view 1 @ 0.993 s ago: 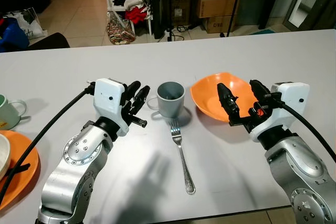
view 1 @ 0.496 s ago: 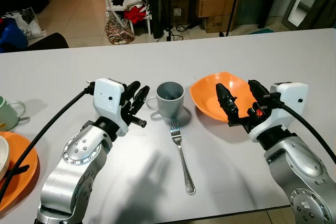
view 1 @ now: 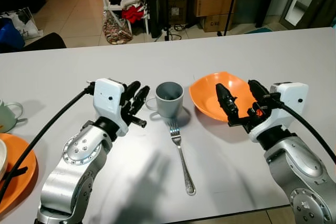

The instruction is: Setting the table

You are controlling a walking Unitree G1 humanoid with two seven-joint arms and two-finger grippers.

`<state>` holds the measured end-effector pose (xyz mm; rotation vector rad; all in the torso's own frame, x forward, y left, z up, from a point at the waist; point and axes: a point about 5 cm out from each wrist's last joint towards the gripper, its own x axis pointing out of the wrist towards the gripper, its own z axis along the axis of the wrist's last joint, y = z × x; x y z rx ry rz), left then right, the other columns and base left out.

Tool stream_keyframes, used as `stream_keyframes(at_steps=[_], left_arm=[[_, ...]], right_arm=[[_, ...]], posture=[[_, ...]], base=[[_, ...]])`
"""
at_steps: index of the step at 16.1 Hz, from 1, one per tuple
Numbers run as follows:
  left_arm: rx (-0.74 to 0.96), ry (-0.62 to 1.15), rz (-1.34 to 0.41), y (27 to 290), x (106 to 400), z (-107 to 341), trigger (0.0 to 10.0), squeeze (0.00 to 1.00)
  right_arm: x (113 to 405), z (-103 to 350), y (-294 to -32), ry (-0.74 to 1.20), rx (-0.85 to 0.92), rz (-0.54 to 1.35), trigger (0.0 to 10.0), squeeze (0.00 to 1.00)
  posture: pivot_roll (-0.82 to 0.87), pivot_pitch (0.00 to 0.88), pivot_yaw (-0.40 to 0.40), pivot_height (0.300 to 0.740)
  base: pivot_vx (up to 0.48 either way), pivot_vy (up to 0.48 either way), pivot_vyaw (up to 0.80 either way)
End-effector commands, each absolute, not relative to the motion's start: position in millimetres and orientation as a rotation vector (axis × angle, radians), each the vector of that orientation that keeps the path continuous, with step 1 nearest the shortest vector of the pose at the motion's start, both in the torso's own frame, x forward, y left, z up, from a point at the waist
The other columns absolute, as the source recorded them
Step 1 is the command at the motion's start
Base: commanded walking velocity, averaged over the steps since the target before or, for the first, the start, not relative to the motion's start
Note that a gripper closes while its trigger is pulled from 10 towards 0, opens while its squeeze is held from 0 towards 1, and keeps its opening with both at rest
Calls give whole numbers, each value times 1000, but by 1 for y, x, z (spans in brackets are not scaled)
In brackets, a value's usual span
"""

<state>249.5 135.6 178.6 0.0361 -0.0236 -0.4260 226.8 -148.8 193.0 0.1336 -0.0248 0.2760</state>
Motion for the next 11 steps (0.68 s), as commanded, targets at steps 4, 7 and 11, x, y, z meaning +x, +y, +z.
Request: stream_keyframes(at_steps=[4, 7, 11], left_arm=[[43, -17, -414, 139, 250, 179, 10000, 0], [43, -16, -414, 139, 250, 178, 10000, 0], [42, -24, -413, 140, 252, 180, 10000, 0]], right_arm=[[225, 193, -142, -13, 106, 360, 10000, 0], [226, 192, -141, -7, 94, 385, 10000, 0], [227, 194, -141, -13, 87, 393, 10000, 0]], posture=[[44, 0, 52, 740], [44, 0, 51, 740], [42, 0, 50, 740]], base=[[0, 0, 200], [0, 0, 800], [0, 0, 800]])
